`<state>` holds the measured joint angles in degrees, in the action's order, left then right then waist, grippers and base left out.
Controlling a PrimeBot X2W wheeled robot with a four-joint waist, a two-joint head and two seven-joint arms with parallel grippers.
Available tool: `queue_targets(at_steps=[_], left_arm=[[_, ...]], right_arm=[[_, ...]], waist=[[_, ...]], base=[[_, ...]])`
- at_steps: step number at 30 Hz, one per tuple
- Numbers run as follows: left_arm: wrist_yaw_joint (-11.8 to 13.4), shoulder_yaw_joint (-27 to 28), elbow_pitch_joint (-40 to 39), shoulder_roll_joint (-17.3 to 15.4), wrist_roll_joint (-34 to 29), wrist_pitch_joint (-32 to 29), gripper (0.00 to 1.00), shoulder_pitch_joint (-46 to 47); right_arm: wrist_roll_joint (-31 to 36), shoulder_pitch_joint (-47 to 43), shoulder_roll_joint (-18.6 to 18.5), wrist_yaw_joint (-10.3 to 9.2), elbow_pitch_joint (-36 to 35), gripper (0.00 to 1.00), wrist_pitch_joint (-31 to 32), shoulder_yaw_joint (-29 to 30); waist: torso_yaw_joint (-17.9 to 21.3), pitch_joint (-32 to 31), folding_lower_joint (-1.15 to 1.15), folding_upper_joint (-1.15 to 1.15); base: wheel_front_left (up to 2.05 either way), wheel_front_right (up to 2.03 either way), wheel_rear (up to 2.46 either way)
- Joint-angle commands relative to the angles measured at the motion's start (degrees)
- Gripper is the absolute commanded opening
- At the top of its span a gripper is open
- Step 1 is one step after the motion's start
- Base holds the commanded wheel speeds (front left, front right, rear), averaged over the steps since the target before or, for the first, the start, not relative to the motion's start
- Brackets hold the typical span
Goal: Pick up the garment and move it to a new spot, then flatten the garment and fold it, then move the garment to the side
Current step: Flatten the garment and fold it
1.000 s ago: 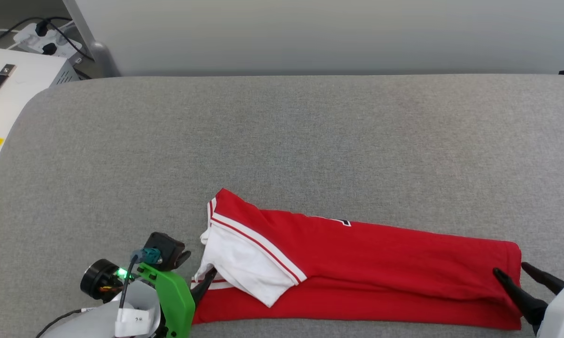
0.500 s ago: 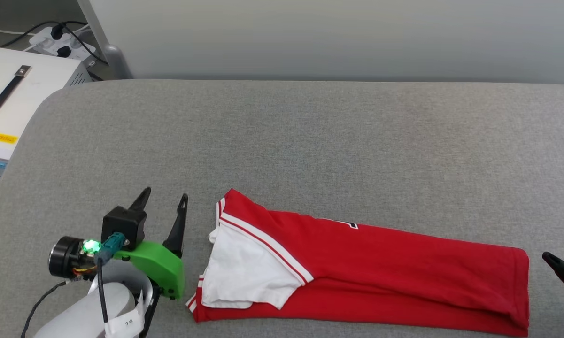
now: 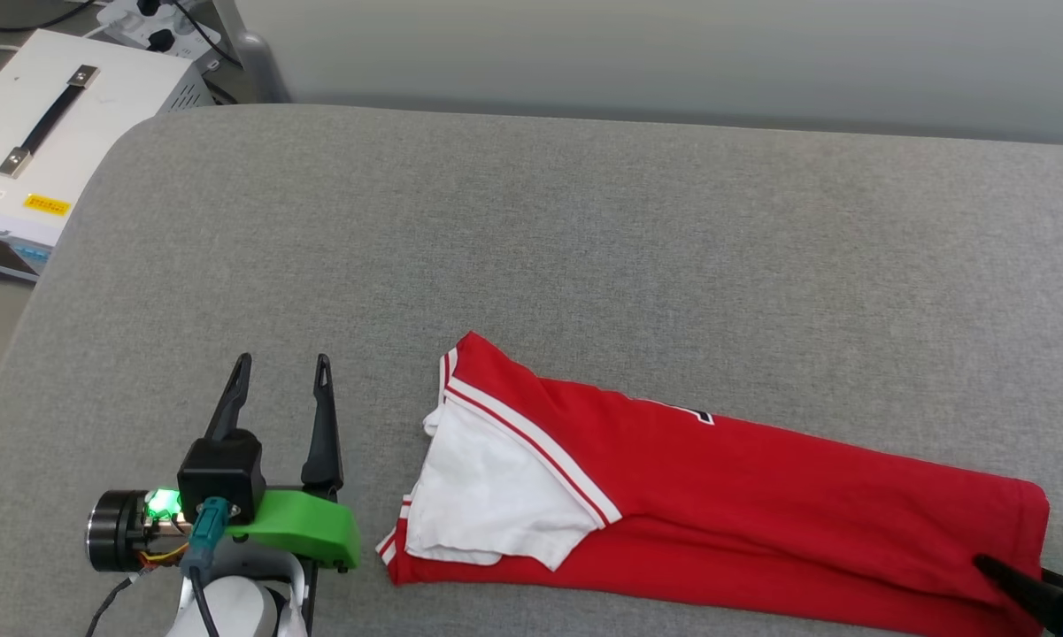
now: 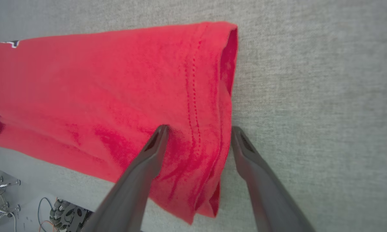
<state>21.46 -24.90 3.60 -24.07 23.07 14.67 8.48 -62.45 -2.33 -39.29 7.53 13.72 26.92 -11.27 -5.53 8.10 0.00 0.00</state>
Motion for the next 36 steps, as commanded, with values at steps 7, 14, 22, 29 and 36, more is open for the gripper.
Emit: queue_targets(at_steps=[7,14,22,29,36], left_arm=[[-3.8,6.2,0.2,5.6,-6.9,0.3,1.00,-3.5],[-8.4,10.0,-0.7,10.3,-11.7,0.3,1.00,-5.2],[-12.3,13.8,-1.8,12.8,-15.9,0.3,1.00,-7.2],[-14.5,15.0,-1.5,14.1,-18.5,0.3,1.00,-8.1],[-15.5,16.4,-0.5,14.9,-19.5,0.3,1.00,-9.0]], right_arm=[[-1.0,3.5,1.9,-0.04,0.9,1.00,-1.1,-5.0],[-0.2,5.5,3.3,-0.04,2.3,1.00,-4.1,-8.2],[0.6,6.4,1.3,-0.04,3.9,0.00,-8.4,-9.6],[-0.9,6.4,-3.0,-0.04,6.5,0.00,-10.6,-7.7],[-0.5,5.2,-8.1,-0.04,8.6,0.00,-11.2,-5.4]], waist=[[-1.5,0.7,0.00,0.00],[-2.3,0.8,0.00,0.00],[-2.0,0.3,0.00,0.00],[-1.6,-0.6,0.00,0.00],[-0.9,-2.0,0.00,0.00]], base=[[0.00,0.00,0.00],[0.00,0.00,0.00],[0.00,0.00,0.00],[0.00,0.00,0.00],[0.00,0.00,0.00]])
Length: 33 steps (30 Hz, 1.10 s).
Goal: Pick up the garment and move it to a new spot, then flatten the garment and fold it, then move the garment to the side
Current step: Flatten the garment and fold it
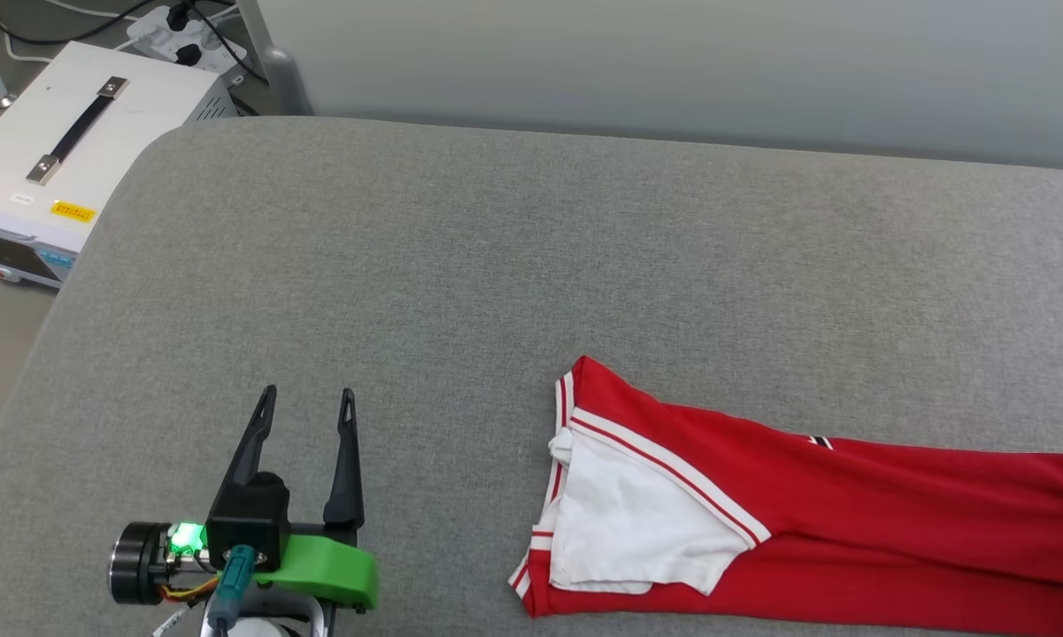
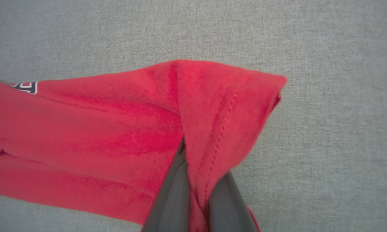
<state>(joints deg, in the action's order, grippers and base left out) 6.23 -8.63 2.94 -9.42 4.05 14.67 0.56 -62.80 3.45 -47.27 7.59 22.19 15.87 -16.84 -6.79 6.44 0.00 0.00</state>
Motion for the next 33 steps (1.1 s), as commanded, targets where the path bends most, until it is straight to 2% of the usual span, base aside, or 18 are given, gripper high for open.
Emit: queue_targets(at_steps=[1,6,12,19,24,33], left_arm=[[-0.3,0.4,0.3,0.4,-0.6,0.3,1.00,-1.3],[-0.9,0.9,0.7,0.9,-1.2,0.3,1.00,-1.8],[-1.5,1.2,1.2,1.2,-1.8,0.3,1.00,-2.1],[-2.2,0.9,1.5,1.7,-2.5,0.3,1.00,-1.3],[-2.5,0.6,1.7,2.1,-2.8,0.3,1.00,-0.2],[-2.7,0.1,2.3,2.8,-3.0,0.3,1.00,1.8]], right_arm=[[-0.4,-0.9,-0.5,-0.10,-0.2,0.00,0.1,0.4],[-2.4,-2.2,-1.0,-0.10,-4.8,0.00,2.0,0.5],[-6.0,-2.6,0.5,-0.10,-16.6,0.00,5.1,-0.1],[-3.6,1.4,3.4,-0.10,-26.4,0.00,10.3,-4.0],[1.1,7.9,7.8,-0.10,-26.7,0.00,14.4,-8.8],[8.0,21.0,16.8,-0.10,-20.0,0.00,17.8,-19.7]], waist=[[0.5,-0.5,0.00,0.00],[1.2,-1.1,0.00,0.00],[1.6,-1.6,0.00,0.00],[1.1,-0.7,0.00,0.00],[0.6,0.8,0.00,0.00],[-0.5,2.7,0.00,0.00]], base=[[0.00,0.00,0.00],[0.00,0.00,0.00],[0.00,0.00,0.00],[0.00,0.00,0.00],[0.00,0.00,0.00],[0.00,0.00,0.00]])
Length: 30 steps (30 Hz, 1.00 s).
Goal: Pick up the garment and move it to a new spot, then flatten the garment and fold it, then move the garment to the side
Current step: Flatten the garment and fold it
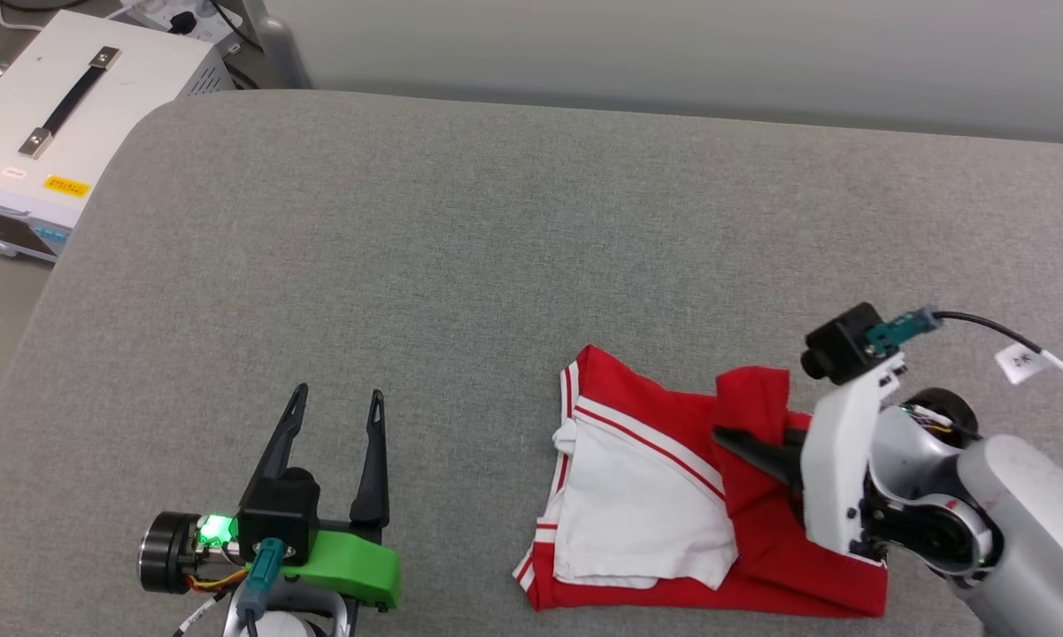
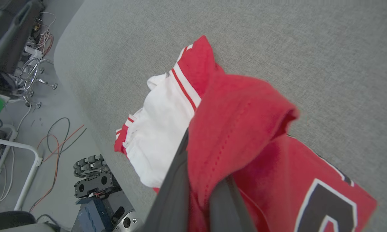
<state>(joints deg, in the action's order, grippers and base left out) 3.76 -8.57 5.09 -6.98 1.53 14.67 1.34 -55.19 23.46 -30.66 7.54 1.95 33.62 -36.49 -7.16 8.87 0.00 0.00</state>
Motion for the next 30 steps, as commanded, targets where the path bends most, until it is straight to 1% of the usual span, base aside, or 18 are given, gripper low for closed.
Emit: queue_targets(at_steps=[1,5,8,11,15,20,21,22,26,30], left_arm=[[-0.2,0.1,0.2,0.4,-0.5,0.3,1.00,1.2],[-0.3,-0.2,0.3,0.6,-0.6,0.3,1.00,1.8],[-0.4,-0.4,0.3,0.8,-0.7,0.3,1.00,2.4],[-0.4,-0.6,0.4,1.0,-0.6,0.3,1.00,3.1],[-0.4,-0.7,0.6,1.4,-0.5,0.3,1.00,3.7],[-0.2,-0.5,0.8,1.5,-0.5,0.3,1.00,3.7],[-0.1,-0.4,0.9,1.5,-0.5,0.3,1.00,3.6],[-0.1,-0.3,1.0,1.4,-0.5,0.3,1.00,3.5],[-0.1,-0.1,1.4,1.2,-0.6,0.3,1.00,2.8],[-0.1,0.3,1.7,0.9,-0.5,0.3,1.00,1.9]], right_arm=[[1.0,2.4,1.3,-0.05,1.4,0.00,-0.1,-1.3],[2.7,7.0,5.0,-0.05,6.2,0.00,-0.6,-5.6],[5.3,9.7,6.4,-0.05,10.1,0.00,-1.1,-9.2],[5.1,10.9,8.5,-0.05,15.0,0.00,-2.0,-11.6],[6.1,11.5,9.3,-0.05,21.1,0.00,-3.5,-15.0],[5.1,11.9,9.3,-0.05,24.1,0.00,-7.0,-17.3],[4.8,12.1,9.2,-0.05,24.0,0.30,-8.2,-17.6],[4.8,12.4,9.0,-0.05,23.6,1.00,-9.4,-17.8],[4.8,12.9,6.5,-0.05,20.5,1.00,-15.0,-19.0],[5.2,12.1,3.2,-0.05,16.5,1.00,-21.2,-18.0]], waist=[[-0.2,0.5,0.00,0.00],[-0.6,1.3,0.00,0.00],[-1.0,1.9,0.00,0.00],[-1.4,2.6,0.00,0.00],[-2.0,3.2,0.00,0.00],[-1.8,3.1,0.00,0.00],[-1.5,2.8,0.00,0.00],[-1.3,2.6,0.00,0.00],[-0.2,1.0,0.00,0.00],[1.1,-0.8,0.00,0.00]], base=[[0.00,0.00,0.00],[0.00,0.00,0.00],[0.00,0.00,0.00],[0.00,0.00,0.00],[0.00,0.00,0.00],[0.00,0.00,0.00],[0.00,0.00,0.00],[0.00,0.00,0.00],[0.00,0.00,0.00],[0.00,0.00,0.00]])
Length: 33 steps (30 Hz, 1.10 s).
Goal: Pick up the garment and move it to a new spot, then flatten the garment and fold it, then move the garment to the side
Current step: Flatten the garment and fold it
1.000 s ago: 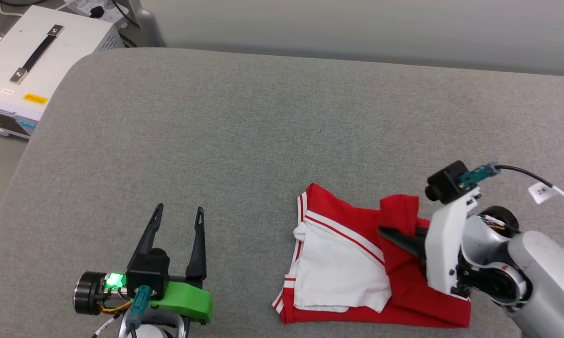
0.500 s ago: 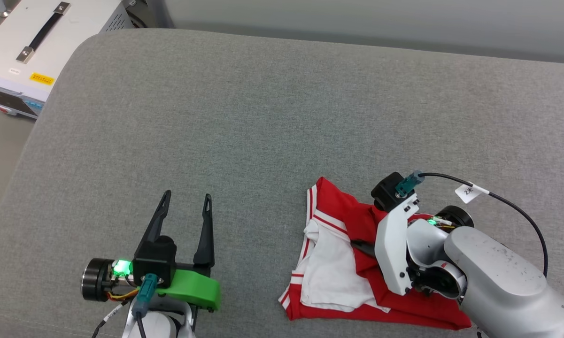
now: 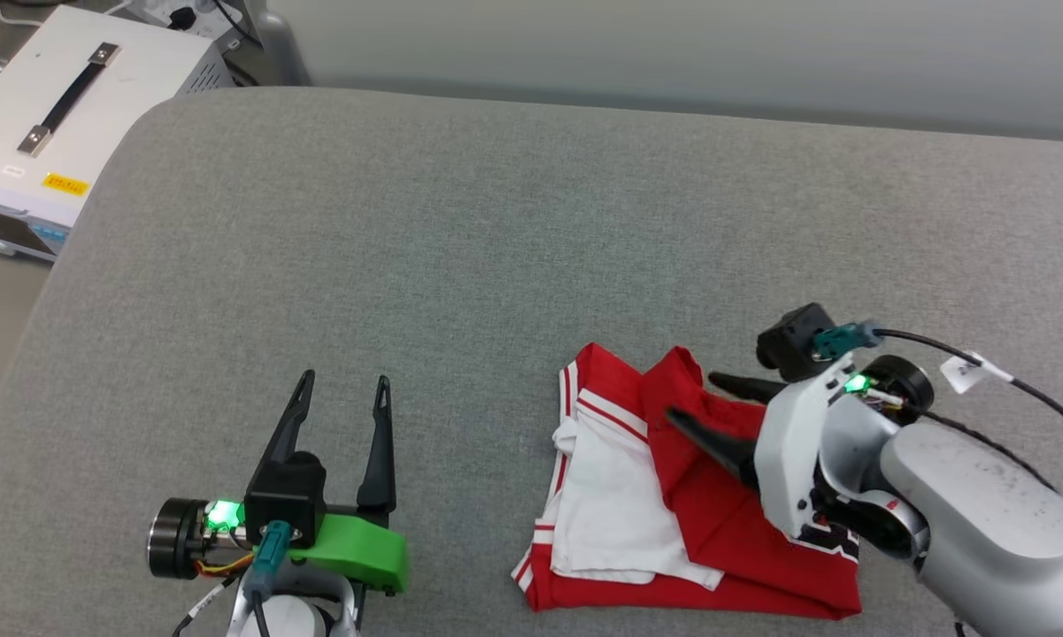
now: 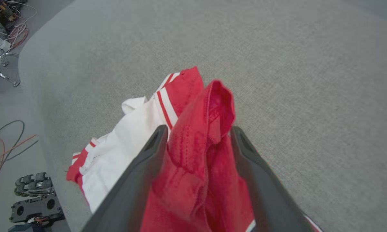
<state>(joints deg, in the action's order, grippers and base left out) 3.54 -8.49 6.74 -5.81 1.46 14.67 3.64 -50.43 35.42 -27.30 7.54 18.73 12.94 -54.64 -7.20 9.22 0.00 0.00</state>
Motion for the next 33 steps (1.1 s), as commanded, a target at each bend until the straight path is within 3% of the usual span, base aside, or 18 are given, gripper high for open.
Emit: queue_targets(at_steps=[1,7,11,16,22,28,33], left_arm=[[0.2,0.5,0.1,-0.3,-0.3,0.3,1.00,-0.7],[0.2,1.3,-0.1,-0.9,-0.2,0.3,1.00,-2.4],[0.2,1.6,-0.2,-1.0,-0.1,0.3,1.00,-3.1],[0.0,1.7,-0.2,-1.1,-0.2,0.3,1.00,-3.8],[-0.1,1.8,-0.2,-1.3,-0.3,0.3,1.00,-4.7],[-0.4,1.7,-0.7,-1.5,-0.3,0.3,1.00,-5.5],[-0.5,1.8,-1.5,-1.4,0.0,0.3,1.00,-6.1]], right_arm=[[1.2,-0.2,-1.1,-0.05,-1.4,1.00,-2.2,0.8],[7.8,-3.5,-4.8,-0.05,-5.0,1.00,-11.2,8.9],[16.0,-8.2,-3.4,-0.05,-4.6,1.00,-18.7,19.0],[28.0,-15.9,2.2,-0.05,-4.2,1.00,-25.6,33.9],[39.7,-25.0,11.5,-0.05,-9.2,1.00,-27.8,48.4],[45.7,-32.8,19.8,-0.05,-17.6,1.00,-27.9,55.9],[46.2,-37.9,22.6,-0.05,-20.5,1.00,-27.9,57.8]], waist=[[1.5,-1.7,0.00,0.00],[3.9,-3.4,0.00,0.00],[5.0,-4.4,0.00,0.00],[5.9,-5.4,0.00,0.00],[6.4,-6.7,0.00,0.00],[6.1,-7.6,0.00,0.00],[5.6,-8.2,0.00,0.00]], base=[[0.00,0.00,0.00],[0.00,0.00,0.00],[0.00,0.00,0.00],[0.00,0.00,0.00],[0.00,0.00,0.00],[0.00,0.00,0.00],[0.00,0.00,0.00]])
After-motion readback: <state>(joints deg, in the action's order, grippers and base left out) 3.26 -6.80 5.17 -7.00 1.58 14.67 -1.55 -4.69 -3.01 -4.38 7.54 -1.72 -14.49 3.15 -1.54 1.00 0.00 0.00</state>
